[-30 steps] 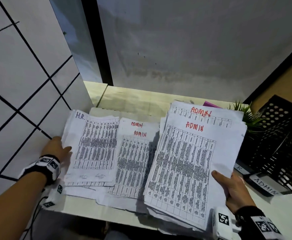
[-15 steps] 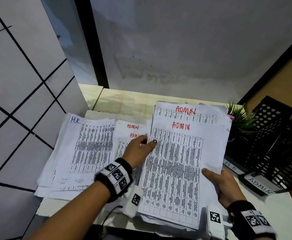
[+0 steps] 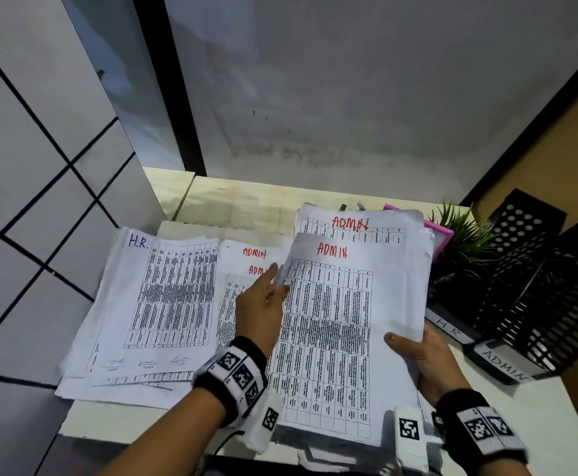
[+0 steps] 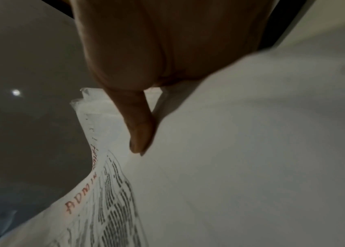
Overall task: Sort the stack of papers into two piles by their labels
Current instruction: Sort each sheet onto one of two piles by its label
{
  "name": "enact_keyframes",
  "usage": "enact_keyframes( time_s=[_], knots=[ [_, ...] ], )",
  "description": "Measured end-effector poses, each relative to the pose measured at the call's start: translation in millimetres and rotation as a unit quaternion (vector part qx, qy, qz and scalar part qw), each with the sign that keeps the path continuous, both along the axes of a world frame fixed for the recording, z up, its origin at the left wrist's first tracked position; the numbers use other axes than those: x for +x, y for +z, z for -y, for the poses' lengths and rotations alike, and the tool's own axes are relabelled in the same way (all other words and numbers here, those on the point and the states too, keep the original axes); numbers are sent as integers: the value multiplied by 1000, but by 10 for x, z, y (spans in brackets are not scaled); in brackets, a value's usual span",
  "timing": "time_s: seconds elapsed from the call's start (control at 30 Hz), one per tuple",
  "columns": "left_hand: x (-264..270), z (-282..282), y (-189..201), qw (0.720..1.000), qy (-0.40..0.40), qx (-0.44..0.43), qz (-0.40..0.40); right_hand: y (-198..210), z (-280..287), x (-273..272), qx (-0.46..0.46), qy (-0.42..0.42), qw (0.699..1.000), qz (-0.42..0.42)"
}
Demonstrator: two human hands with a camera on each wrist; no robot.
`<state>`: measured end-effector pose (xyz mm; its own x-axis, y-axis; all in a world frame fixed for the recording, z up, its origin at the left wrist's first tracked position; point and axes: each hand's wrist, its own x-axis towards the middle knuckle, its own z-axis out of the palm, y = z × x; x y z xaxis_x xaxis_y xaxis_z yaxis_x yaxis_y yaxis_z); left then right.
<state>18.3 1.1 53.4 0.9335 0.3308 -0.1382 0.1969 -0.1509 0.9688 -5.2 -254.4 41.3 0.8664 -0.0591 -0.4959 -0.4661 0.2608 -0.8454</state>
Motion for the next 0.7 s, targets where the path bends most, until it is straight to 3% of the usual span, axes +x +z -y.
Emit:
enact_keyframes(
  time_s=[0.13, 0.2, 0.37, 0.5, 0.6, 0.7],
  knots=[
    [-131, -46, -52, 973, -79, 144, 165, -29, -5, -1, 12, -9, 1000, 0],
    [-174, -25, -41, 956, -148, 144, 207, -36, 16, 3, 15, -15, 1000, -1],
    [-313, 66, 185, 938, -322, 44, 123, -18, 51, -19, 15, -10, 1000, -2],
    [-264, 117, 307, 962, -261, -31, 80, -9, 25, -50, 18, 5, 1000, 5],
    [-133, 119, 275, 966, -227, 88, 89, -16, 8, -51, 35, 6, 999, 15],
    [-8, 76, 107, 958, -200, 200, 45, -38, 8, -40, 40, 5, 999, 15]
  ],
)
